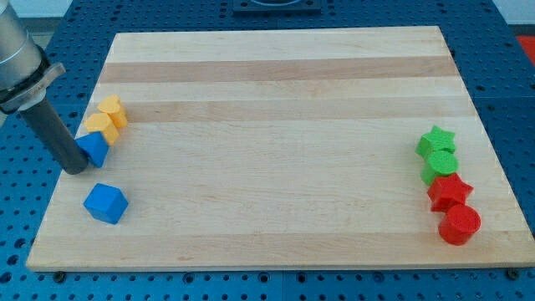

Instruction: Move blue cube towards blue triangle slightly

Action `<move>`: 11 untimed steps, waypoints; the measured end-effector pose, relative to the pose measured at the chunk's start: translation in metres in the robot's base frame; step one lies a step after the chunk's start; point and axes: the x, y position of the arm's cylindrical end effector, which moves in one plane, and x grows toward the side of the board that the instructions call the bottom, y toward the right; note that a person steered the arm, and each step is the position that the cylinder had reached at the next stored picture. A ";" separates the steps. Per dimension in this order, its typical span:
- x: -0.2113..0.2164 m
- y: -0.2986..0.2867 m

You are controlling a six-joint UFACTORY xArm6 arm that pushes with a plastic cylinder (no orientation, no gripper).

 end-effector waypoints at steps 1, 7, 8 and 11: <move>-0.004 0.001; 0.123 -0.023; 0.133 0.021; 0.087 0.077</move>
